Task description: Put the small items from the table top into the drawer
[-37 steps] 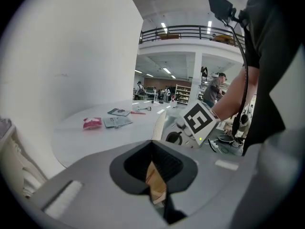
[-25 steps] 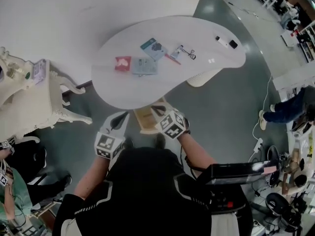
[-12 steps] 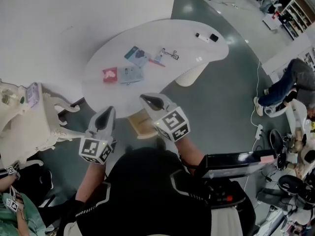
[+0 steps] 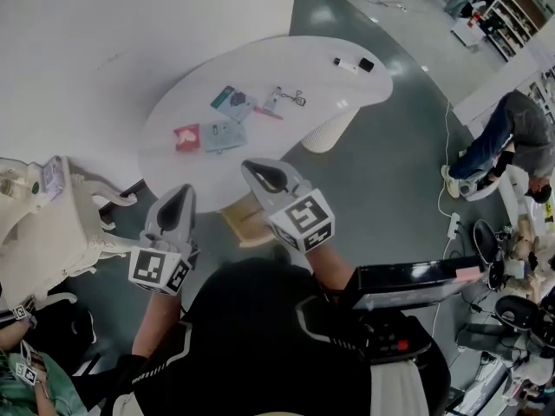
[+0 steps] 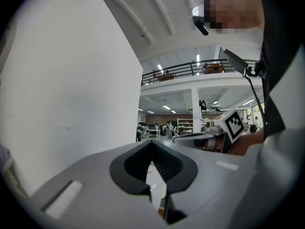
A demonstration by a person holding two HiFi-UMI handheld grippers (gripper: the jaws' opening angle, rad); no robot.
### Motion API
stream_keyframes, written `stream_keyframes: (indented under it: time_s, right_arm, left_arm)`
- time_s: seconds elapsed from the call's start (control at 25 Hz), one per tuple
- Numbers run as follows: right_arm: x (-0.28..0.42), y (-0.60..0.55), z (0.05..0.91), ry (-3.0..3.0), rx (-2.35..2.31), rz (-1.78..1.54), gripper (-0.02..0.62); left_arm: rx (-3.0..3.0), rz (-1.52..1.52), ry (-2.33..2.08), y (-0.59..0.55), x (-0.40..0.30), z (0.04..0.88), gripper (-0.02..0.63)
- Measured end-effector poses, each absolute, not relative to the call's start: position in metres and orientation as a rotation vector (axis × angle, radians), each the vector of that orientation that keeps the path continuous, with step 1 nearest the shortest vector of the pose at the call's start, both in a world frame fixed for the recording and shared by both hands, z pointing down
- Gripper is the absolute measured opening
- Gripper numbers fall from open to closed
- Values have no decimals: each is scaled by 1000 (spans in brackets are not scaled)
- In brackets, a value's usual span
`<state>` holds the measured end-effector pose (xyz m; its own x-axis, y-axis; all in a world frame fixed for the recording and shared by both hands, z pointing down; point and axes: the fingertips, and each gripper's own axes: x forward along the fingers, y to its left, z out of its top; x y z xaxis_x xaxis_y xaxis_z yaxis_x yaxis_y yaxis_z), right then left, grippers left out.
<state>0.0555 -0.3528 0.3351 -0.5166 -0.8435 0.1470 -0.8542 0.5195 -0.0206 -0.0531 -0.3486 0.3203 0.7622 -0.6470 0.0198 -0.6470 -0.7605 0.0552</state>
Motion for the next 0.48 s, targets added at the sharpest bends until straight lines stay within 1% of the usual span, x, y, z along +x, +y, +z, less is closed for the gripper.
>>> stream_keyframes:
  time_s: [0.48]
  right_arm:
    - [60, -351, 331, -2638, 1527, 149, 0]
  left_arm:
    - [2900, 32, -1069, -347, -54, 322, 0]
